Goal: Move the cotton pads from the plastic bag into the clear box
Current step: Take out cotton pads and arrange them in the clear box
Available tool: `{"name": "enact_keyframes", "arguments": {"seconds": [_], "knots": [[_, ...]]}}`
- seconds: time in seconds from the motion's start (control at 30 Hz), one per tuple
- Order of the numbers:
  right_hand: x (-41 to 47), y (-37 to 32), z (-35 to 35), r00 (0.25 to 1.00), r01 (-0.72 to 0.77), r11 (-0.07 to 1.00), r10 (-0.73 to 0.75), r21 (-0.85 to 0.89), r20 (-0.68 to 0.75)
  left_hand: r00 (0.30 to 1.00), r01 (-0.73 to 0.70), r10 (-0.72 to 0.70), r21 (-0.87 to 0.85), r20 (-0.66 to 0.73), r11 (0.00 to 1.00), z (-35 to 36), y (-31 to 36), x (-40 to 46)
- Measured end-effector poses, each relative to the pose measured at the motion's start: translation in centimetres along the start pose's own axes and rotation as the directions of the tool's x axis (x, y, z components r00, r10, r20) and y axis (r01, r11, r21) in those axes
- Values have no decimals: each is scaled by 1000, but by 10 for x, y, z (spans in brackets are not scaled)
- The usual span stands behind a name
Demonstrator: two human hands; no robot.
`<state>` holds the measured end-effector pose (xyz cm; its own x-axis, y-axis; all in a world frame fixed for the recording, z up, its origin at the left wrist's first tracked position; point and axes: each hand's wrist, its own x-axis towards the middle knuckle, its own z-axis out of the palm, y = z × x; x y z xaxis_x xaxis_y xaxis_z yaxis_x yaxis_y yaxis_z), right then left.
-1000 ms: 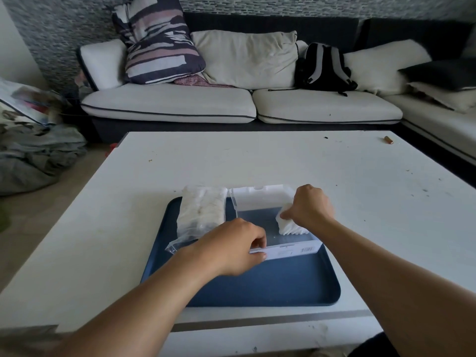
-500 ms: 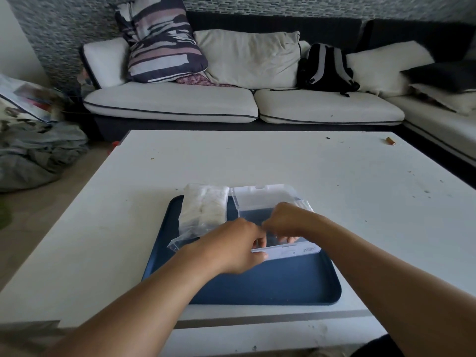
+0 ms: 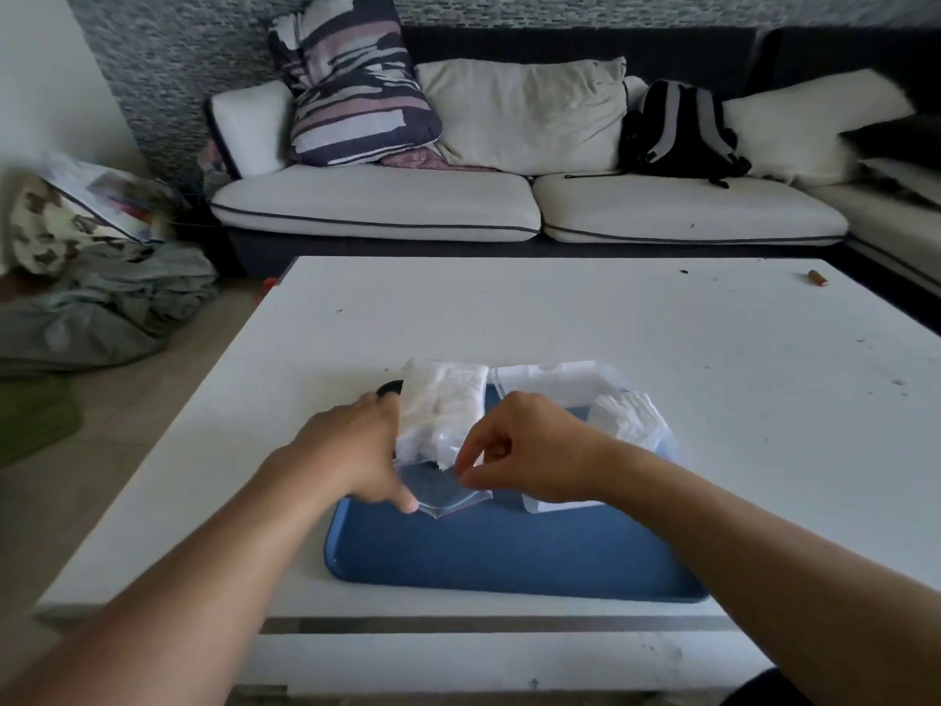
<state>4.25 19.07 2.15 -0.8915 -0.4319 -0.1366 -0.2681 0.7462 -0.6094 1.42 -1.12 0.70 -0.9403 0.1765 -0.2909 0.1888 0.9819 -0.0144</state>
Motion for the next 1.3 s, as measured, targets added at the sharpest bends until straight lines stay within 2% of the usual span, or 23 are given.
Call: {"name": "enact_keyframes", "arguments": {"seconds": [0.1, 0.17, 0.27, 0.4, 0.47, 0.87, 1.03, 1.17, 1.3], "knots": [[13, -6, 27, 999, 43, 939, -35, -341, 28, 997, 57, -58, 30, 54, 998, 11, -3, 2], [24, -3, 39, 1000, -13, 856, 9, -517, -11, 999, 47, -47, 36, -8, 998, 14, -1, 3], [32, -2, 39, 992, -84, 798, 10, -597, -127, 982, 5, -8, -12, -189, 1000, 11, -1, 6], [34, 2, 26, 932, -182, 702, -100, -689, -349, 909, -76, 1, -164, -416, 984, -3, 2, 1], [36, 9, 24, 925, -206, 704, -86, -680, -370, 889, -100, 22, -147, -458, 984, -6, 6, 1], [50, 25, 26, 929, -195, 811, -27, -551, -369, 894, -162, 75, -162, -441, 973, -4, 10, 0], [53, 22, 28, 921, -184, 838, -36, -514, -388, 916, -100, 16, -190, -400, 977, 0, 10, 4], [53, 21, 30, 936, -170, 852, -18, -495, -352, 954, -28, -47, -243, -297, 970, 10, 13, 11], [50, 22, 32, 946, -144, 856, -29, -497, -323, 940, 14, -87, -217, -331, 976, 28, 18, 25]]}}
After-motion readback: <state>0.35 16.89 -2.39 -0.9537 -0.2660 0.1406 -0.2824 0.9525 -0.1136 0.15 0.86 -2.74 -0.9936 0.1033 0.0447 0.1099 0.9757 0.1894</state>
